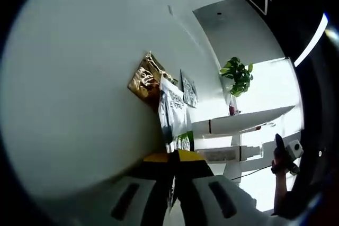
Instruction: Arrange the skincare products in the storage area until every visible bottle or jar stands upright without overlapping.
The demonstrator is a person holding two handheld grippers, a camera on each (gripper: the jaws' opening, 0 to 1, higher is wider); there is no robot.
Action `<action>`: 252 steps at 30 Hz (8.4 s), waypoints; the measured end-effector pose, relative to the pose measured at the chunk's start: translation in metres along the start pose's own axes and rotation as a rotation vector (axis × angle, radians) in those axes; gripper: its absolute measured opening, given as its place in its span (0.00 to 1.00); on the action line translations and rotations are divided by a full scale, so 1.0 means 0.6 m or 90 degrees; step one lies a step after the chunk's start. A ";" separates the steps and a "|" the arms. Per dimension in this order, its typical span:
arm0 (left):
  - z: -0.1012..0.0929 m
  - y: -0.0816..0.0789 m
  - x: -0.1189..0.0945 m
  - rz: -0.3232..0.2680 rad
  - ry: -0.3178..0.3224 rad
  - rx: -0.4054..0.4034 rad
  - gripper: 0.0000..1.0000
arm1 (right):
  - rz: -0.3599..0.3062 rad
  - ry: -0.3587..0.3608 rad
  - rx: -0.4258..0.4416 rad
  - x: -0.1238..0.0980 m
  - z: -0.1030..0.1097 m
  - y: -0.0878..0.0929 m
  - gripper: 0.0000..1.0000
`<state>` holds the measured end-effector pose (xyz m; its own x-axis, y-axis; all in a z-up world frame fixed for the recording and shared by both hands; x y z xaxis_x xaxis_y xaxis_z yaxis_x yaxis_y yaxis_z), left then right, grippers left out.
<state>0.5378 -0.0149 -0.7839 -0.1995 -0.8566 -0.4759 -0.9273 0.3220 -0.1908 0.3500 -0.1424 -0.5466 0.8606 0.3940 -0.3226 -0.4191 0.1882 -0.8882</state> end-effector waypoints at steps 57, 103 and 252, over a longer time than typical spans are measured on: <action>-0.042 0.018 -0.023 0.014 -0.028 0.042 0.30 | -0.009 -0.014 0.000 -0.004 0.003 -0.004 0.98; -0.089 0.025 -0.119 -0.036 -0.097 0.110 0.84 | -0.016 -0.012 -0.025 -0.012 0.038 -0.007 0.99; -0.097 -0.060 -0.155 -0.058 -0.216 0.331 0.69 | 0.002 0.162 0.087 -0.084 -0.034 0.106 0.99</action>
<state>0.5712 0.0298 -0.6829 0.0634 -0.7419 -0.6675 -0.6430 0.4811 -0.5959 0.2862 -0.1687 -0.5937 0.8968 0.1600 -0.4124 -0.4424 0.3139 -0.8401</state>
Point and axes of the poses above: the point that each gripper's makers call its tool centre point, and the gripper's own axes: x roughly forward along the fingers, z roughly to its left, y roughly out of its underside, the point moved 1 cm from there along -x, roughly backward along the fingers, and after that the axes turned 3 degrees about y, right-handed, at the moved point
